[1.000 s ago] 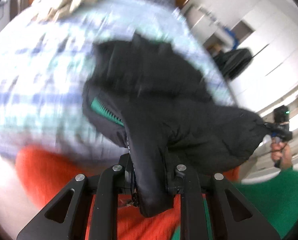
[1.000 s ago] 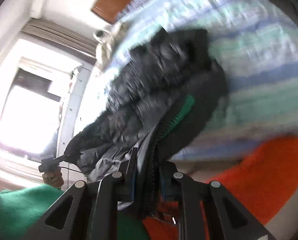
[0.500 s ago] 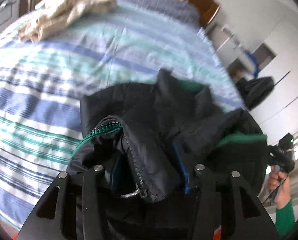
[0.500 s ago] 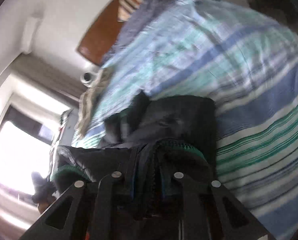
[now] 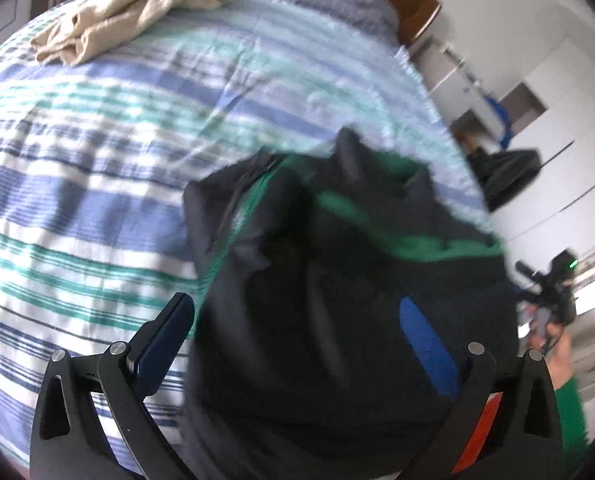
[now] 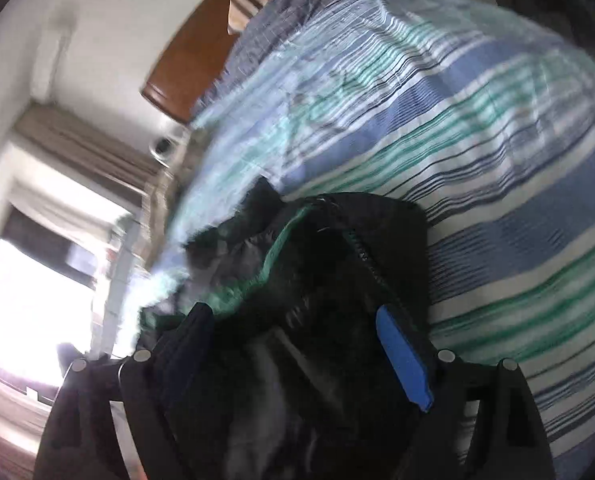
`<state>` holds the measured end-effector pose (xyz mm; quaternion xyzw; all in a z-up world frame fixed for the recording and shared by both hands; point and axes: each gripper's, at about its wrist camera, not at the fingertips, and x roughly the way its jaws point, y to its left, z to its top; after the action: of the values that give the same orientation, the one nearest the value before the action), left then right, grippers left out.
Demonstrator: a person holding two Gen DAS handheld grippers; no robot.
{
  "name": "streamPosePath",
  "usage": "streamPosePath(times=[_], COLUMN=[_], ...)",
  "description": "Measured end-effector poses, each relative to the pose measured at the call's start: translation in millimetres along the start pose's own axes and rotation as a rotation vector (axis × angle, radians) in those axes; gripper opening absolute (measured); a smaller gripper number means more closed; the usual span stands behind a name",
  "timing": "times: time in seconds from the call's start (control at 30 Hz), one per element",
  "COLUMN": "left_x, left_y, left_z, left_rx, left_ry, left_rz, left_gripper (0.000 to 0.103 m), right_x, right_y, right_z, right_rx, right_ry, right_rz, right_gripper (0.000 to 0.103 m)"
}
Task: Fold large clothes
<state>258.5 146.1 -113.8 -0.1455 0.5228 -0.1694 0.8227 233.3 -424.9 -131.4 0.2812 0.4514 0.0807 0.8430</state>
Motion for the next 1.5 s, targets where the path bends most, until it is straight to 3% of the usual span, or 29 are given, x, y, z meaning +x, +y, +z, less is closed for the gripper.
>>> streamPosePath(times=[0.07,0.13,0.2,0.23,0.27,0.3,0.37,0.47,0.6,0.77,0.9,1.1,1.23,1.5], left_x=[23.0,38.9,40.0,37.1,31.1,22.2,4.2,-25.9,-25.2,42.2,86.1,96.0,98.3,102.7], left_y=[4.2,5.5,0.5,-3.1,-8.7,-15.7,-25.6,-42.6,-61.5,-33.6,-6.2,3.0,4.5,0.8], left_z=[-1.3,-2.6,-3.7,-3.4,-2.6,-0.8,6.0,21.3,39.4,46.9,27.9,20.3,20.2,15.3], left_rx=[0.015,0.02,0.024,0.028,0.041,0.06,0.077,0.087,0.123,0.053,0.058,0.048,0.03,0.043], left_ry=[0.038,0.069,0.064,0.051,0.031,0.01,-0.046,-0.182,-0.322,-0.25,-0.234,-0.298,-0.299,-0.301], left_rz=[0.074,0.095,0.086,0.116,0.147,0.169,0.145,0.122,0.208,0.298,0.346,0.331,0.303,0.329], left_gripper=[0.102,0.1,0.068,0.061,0.042,0.029,0.018,0.018,0.018,0.021,0.046,0.048,0.049,0.049], right_x=[21.2,36.6,46.8,43.7,40.3,34.1,20.8,-6.4,-18.7,32.9,88.0,109.8,115.3,118.6], right_y=[12.6,17.9,22.5,24.5,29.7,34.9,52.8,73.3,86.9,69.7,25.7,11.0,5.8,0.4], right_z=[1.0,-1.0,-0.1,-1.2,-0.9,-1.0,0.9,18.1,49.5,53.2,36.2,21.9,19.4,16.0], right_rx=[-0.143,-0.227,-0.264,-0.275,-0.286,-0.298,-0.359,-0.364,-0.318,-0.299,-0.21,-0.199,-0.19,-0.18], right_ry=[0.032,0.068,0.084,0.087,0.086,0.074,0.035,-0.083,-0.223,-0.196,-0.112,-0.166,-0.185,-0.2], right_rz=[-0.131,-0.194,-0.22,-0.216,-0.209,-0.233,-0.299,-0.308,-0.324,-0.399,-0.422,-0.391,-0.374,-0.357], right_gripper=[0.086,0.086,0.084,0.066,0.05,0.027,0.017,0.014,0.014,0.014,0.015,0.018,0.018,0.019])
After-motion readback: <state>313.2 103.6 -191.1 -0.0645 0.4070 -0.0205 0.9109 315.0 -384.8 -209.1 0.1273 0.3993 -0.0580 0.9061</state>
